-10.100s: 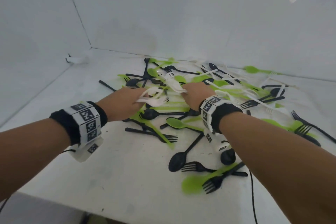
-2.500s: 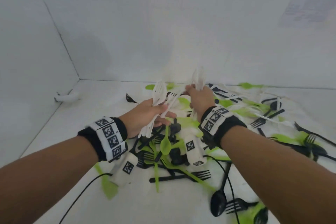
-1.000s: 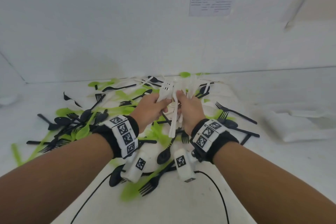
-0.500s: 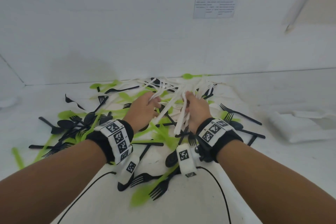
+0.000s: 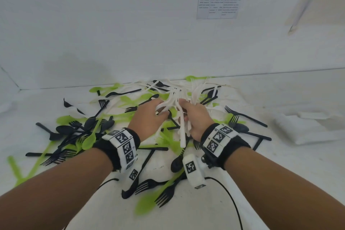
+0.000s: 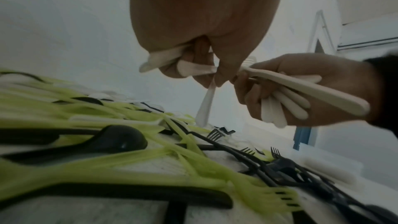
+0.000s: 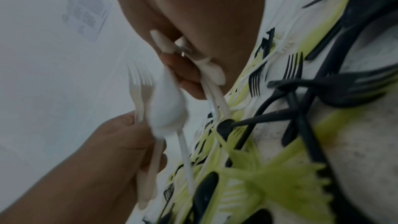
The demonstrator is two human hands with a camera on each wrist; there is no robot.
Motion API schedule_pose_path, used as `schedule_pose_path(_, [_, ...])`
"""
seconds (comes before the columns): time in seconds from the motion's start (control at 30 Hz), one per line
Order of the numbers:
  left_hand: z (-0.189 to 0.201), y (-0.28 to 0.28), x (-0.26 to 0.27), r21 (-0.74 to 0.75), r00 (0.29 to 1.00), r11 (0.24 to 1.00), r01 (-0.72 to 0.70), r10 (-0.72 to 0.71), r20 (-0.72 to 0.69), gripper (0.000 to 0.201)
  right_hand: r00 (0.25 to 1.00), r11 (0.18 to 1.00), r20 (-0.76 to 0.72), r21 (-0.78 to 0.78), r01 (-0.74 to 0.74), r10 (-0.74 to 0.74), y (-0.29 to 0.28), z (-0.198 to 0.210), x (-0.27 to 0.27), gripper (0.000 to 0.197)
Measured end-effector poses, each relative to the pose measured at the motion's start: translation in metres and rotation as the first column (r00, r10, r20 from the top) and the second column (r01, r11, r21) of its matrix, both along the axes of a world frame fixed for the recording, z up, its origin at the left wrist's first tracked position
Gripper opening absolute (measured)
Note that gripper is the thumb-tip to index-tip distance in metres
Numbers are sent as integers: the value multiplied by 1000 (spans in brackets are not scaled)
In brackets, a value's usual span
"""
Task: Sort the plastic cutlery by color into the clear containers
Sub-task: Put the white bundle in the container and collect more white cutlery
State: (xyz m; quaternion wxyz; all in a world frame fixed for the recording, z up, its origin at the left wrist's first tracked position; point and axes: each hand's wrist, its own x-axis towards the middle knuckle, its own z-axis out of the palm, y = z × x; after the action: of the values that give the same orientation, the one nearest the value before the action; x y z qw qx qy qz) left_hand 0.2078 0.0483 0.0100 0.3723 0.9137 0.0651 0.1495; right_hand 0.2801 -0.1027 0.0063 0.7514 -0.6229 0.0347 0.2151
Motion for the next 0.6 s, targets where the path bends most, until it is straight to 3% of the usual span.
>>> schedule_pose_path(0.1, [3,3,0,-216,997,976,4,-20,-73,9,1000,1000,2,-5,21,-21,-10,2,1,21])
schedule_pose_path(0.17, [6,4,0,-484,988,875,-9,-67,-141,13,999,998,-9,29,54,-53,-14,5,0,22])
schedule_pose_path(0.23, [10,4,-1,-643,973,766,-5,-145,-181,14,999,998,26,63,29,-31,-14,9,-3,21])
schedule_pose_path(0.33, [16,0,-1,-695,945,716,67,-269,-185,15,989,999,138,17,-48,46,-7,12,-7,24])
schedule_pose_path(0.43, [19,-3,0,-708,933,702,75,-301,-200,33,980,996,179,-18,-83,85,-3,16,-9,28])
schedule_pose_path(0.53, [18,0,-1,-733,924,677,57,-314,-218,17,972,992,198,-28,-122,125,-6,17,-9,29])
schedule_pose_path(0.6, [15,2,-2,-792,917,611,18,-326,-231,23,974,993,194,-25,-116,119,-8,16,-11,25])
